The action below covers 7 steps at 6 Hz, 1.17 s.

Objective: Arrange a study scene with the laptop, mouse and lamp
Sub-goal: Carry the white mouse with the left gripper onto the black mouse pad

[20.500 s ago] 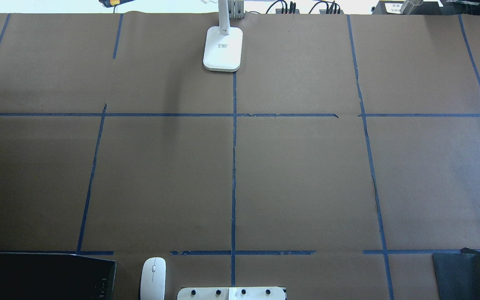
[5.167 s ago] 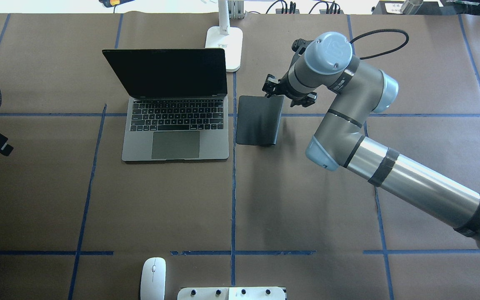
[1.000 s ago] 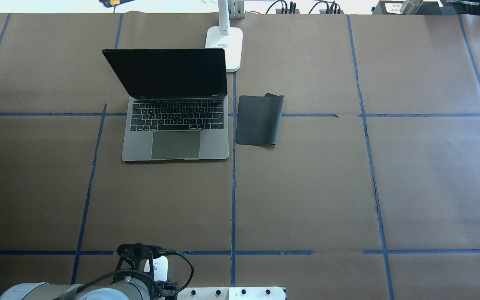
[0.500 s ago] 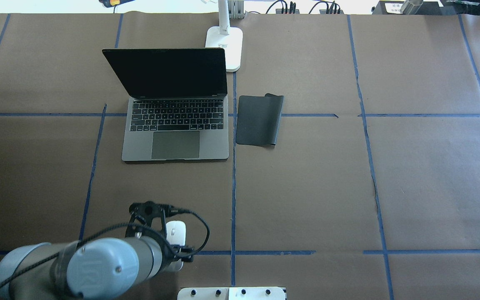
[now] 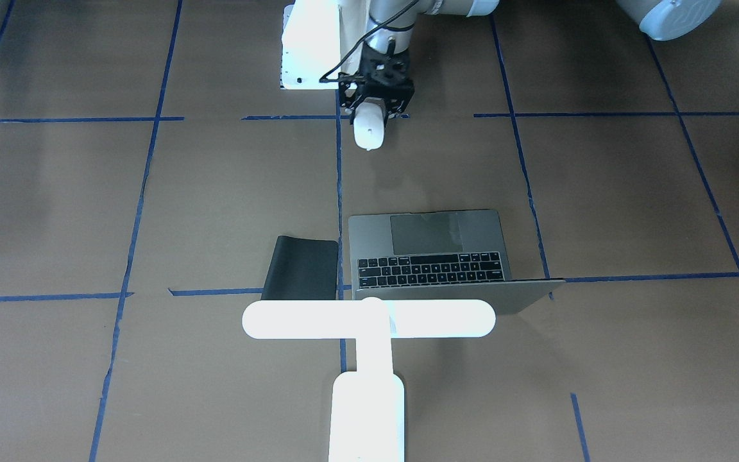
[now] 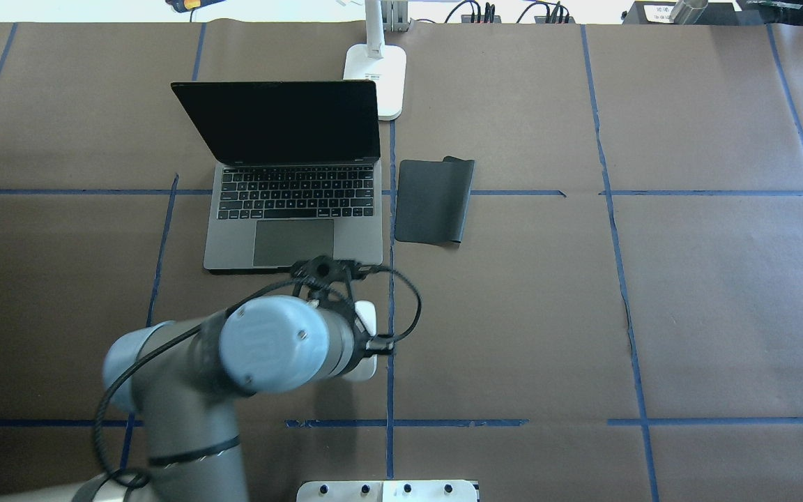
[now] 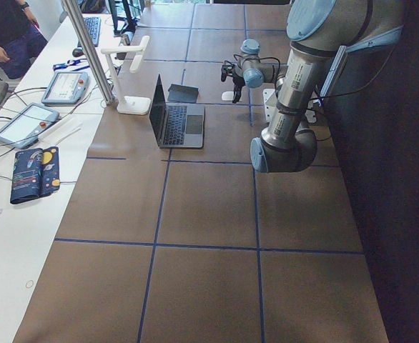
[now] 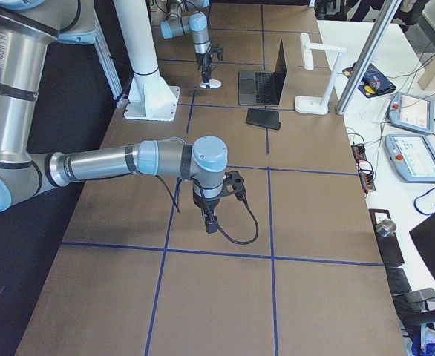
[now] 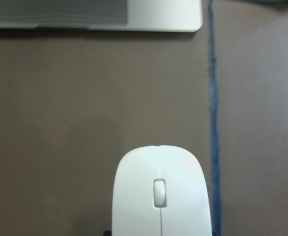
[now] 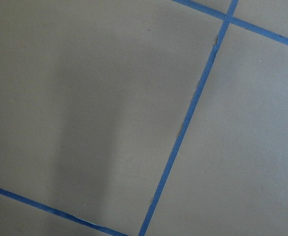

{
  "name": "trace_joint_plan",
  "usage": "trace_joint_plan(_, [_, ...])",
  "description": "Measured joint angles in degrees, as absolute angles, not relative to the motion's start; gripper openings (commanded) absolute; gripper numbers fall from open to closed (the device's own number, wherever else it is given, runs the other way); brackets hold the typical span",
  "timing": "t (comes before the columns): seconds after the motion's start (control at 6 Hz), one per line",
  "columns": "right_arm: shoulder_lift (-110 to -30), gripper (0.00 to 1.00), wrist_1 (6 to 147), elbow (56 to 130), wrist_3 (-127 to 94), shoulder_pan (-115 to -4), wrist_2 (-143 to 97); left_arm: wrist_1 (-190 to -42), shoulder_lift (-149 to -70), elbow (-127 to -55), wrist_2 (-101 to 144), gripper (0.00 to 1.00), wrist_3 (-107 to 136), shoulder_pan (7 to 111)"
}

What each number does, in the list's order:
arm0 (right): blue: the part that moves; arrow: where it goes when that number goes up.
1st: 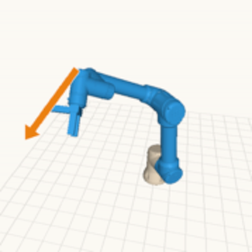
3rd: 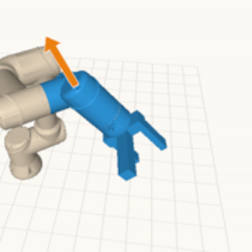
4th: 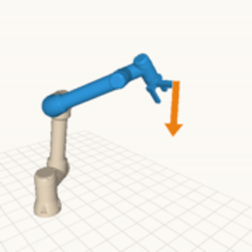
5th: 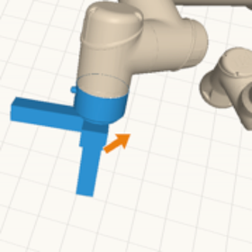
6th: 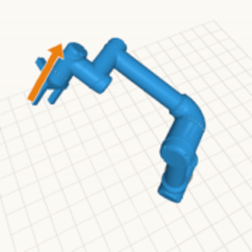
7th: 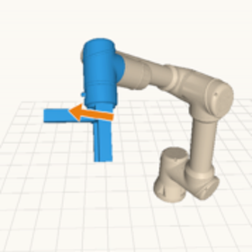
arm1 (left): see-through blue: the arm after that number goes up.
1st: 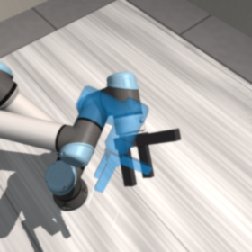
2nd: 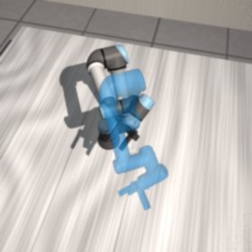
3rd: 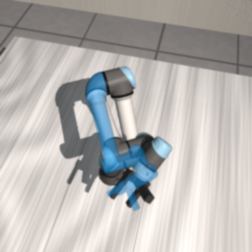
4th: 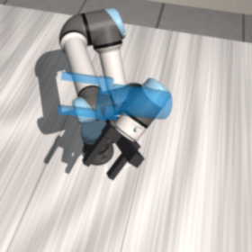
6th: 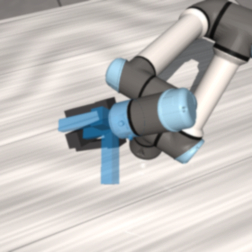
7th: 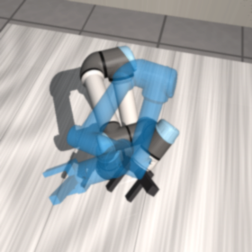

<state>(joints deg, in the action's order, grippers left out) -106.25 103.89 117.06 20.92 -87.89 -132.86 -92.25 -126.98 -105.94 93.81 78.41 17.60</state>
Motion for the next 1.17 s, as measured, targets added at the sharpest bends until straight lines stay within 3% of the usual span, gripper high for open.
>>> trace_joint_plan(0.33, [-106.3,1.00,103.9,117.1,20.9,-87.9,-132.9,-93.4,-139.6,-90.4,96.9,0.07,74.9,23.7])
trace_joint_plan(0.67, [-106.3,1.00,103.9,117.0,20.9,-87.9,-132.8,-101.4,-152.1,-68.0,100.9,0.06,72.6,28.8])
trace_joint_plan(1.0, [-106.3,1.00,103.9,117.0,20.9,-87.9,-132.7,-107.5,-159.1,-52.8,104.1,0.09,69.6,32.4])
trace_joint_plan(1.17, [-106.2,1.00,103.9,116.9,20.9,-87.9,-132.7,-109.9,-160.8,-48.1,104.8,0.50,68.6,33.4])
